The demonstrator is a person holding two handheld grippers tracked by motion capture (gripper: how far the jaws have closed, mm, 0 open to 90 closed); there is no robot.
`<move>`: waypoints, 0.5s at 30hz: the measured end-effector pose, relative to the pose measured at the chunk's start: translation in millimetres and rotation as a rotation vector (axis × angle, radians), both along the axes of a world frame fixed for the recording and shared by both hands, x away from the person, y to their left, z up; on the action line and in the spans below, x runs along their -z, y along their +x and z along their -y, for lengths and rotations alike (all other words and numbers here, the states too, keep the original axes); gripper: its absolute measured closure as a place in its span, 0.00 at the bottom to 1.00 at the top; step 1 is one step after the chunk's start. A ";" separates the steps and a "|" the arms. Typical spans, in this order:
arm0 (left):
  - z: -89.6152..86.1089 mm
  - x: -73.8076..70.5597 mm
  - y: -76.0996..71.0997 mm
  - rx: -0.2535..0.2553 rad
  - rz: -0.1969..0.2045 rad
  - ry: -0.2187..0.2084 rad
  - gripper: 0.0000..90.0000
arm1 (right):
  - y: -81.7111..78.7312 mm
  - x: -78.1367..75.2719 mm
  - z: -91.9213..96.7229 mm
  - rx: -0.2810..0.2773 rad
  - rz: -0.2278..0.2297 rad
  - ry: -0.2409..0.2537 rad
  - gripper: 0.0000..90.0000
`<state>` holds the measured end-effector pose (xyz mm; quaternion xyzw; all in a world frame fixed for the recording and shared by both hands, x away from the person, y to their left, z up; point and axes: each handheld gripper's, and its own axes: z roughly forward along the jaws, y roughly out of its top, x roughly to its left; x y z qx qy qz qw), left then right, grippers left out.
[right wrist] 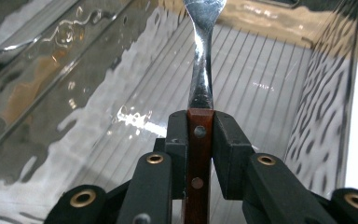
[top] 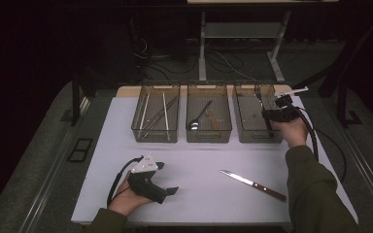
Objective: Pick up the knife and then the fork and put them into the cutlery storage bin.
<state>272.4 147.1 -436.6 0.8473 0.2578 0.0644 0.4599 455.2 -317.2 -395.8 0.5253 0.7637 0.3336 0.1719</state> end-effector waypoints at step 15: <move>0.3 -0.1 -0.3 0.002 0.001 0.004 0.00 | 0.1 0.6 -0.2 -0.018 -0.013 0.015 0.81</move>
